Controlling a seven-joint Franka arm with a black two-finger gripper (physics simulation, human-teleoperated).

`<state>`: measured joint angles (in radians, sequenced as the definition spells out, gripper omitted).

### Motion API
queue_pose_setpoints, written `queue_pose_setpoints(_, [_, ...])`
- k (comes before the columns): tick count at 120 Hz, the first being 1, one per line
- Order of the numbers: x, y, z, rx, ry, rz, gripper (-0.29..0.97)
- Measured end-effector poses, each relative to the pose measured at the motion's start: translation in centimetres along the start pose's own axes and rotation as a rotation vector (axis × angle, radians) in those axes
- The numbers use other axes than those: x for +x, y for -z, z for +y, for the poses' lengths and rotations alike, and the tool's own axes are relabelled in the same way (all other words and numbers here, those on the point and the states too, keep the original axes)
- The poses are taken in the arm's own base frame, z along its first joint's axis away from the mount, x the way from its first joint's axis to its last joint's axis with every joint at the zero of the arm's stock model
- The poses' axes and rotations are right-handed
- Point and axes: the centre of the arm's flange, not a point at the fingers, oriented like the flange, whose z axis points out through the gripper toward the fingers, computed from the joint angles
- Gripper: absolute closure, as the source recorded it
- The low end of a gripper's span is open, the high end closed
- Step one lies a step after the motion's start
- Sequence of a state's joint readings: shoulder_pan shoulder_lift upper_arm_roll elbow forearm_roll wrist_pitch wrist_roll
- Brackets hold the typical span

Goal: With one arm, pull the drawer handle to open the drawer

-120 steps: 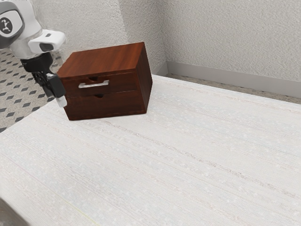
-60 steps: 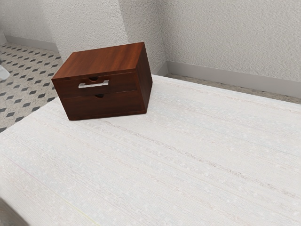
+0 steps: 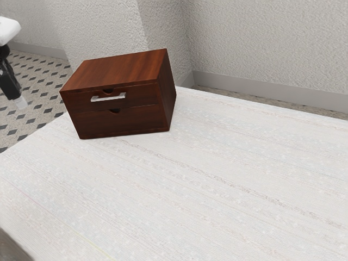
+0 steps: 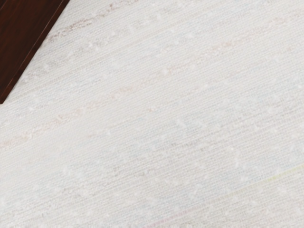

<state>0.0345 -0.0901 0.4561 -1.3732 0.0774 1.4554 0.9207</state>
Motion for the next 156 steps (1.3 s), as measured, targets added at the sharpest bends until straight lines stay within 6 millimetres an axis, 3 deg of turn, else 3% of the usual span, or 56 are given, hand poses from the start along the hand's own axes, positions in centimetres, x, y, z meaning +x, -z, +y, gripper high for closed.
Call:
queue_pose_setpoints(20, [1.4,-2.2,0.9,0.041,-0.093,-0.085,0.0])
queue_pose_setpoints(30, [0.8,-3.8,1.0,0.07,-0.123,-0.117,0.0])
queue_pose_setpoints(43, [0.8,-4.5,0.8,0.137,-0.159,-0.144,0.0])
queue_pose_setpoints(76, [1.7,-7.0,-1.5,0.214,-0.212,-0.2,0.0])
queue_pose_setpoints(102, [3.4,-10.8,-5.1,0.224,-0.214,-0.276,0.0])
queue_pose_setpoints(127, [6.2,-11.1,-5.8,0.26,-0.247,-0.285,0.0])
queue_pose_setpoints(156, [6.4,-13.6,-8.2,0.274,-0.244,-0.312,0.0])
